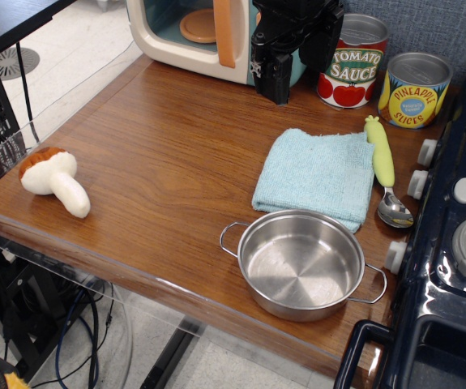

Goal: Pick up the mushroom and place it inside the pot.

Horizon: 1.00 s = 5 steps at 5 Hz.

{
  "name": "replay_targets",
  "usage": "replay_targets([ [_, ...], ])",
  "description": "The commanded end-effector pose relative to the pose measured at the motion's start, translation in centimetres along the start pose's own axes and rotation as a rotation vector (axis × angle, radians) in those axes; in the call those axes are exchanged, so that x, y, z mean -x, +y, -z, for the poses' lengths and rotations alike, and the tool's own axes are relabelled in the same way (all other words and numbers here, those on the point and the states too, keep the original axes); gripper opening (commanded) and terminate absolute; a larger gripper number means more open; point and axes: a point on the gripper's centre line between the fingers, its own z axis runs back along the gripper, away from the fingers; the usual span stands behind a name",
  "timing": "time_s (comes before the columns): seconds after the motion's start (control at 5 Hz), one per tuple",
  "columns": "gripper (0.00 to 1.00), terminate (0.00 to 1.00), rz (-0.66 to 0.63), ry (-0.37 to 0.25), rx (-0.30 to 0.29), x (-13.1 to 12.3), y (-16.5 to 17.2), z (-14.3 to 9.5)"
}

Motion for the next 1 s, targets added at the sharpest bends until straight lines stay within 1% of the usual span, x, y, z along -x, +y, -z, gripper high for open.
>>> replay_targets([
  [0.0,1.00,0.00,0.000,0.000,0.000,0.0,0.0,0.0],
  [0.2,1.00,0.00,0.019,0.008,-0.003,-1.5,1.4,-0.1],
  [0.4,1.00,0.00,0.055,0.016,0.010,-2.9,2.8,-1.0],
  [0.6,1.00,0.00,0.092,-0.004,-0.001,-5.3,4.9,-1.3],
  [0.8,1.00,0.00,0.105,-0.031,-0.067,-7.6,8.3,-0.4],
])
